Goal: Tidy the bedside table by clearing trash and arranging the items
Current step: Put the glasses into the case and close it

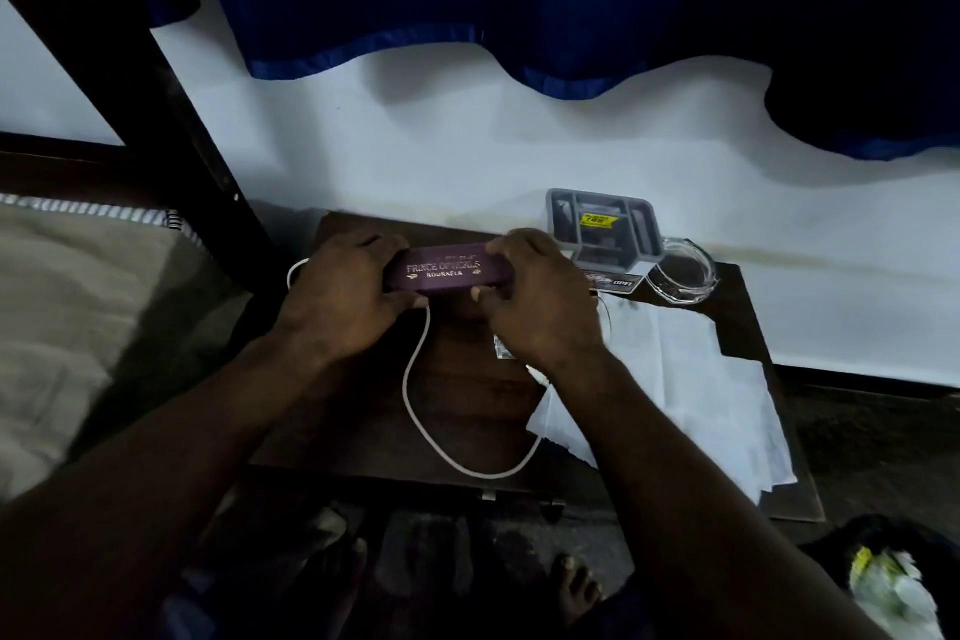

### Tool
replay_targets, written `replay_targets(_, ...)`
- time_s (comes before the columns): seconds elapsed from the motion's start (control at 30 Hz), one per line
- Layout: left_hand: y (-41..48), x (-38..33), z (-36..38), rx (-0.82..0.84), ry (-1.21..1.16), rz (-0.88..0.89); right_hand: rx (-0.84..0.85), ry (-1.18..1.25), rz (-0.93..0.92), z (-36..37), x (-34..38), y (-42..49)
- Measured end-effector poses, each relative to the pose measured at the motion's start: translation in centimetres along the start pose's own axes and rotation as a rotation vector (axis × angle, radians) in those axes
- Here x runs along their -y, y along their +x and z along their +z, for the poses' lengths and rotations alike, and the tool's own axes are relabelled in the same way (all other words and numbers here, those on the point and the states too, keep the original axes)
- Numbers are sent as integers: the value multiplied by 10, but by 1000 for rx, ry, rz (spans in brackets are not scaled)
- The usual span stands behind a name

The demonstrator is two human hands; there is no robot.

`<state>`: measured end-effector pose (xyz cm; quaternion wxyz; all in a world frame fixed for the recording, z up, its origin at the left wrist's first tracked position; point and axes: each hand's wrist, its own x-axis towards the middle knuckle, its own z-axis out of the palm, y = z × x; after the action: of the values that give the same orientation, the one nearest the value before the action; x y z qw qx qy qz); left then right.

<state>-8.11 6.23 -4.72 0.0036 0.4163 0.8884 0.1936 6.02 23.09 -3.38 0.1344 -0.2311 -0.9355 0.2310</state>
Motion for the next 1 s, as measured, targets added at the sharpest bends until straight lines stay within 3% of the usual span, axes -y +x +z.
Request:
replay_targets(0.17,14,-3,11,-10,48,110,99,-130,-126,12,6,10)
replay_targets(0.33,38,-7,30,16,60,159,133,-261,-99,20,3,27)
replay_targets(0.77,54,-2,45,100,-49,-30,156,-282,54,39,20,36)
replay_targets(1.0,47,0,42,34,125,-129,209,-300,124,31,19,35)
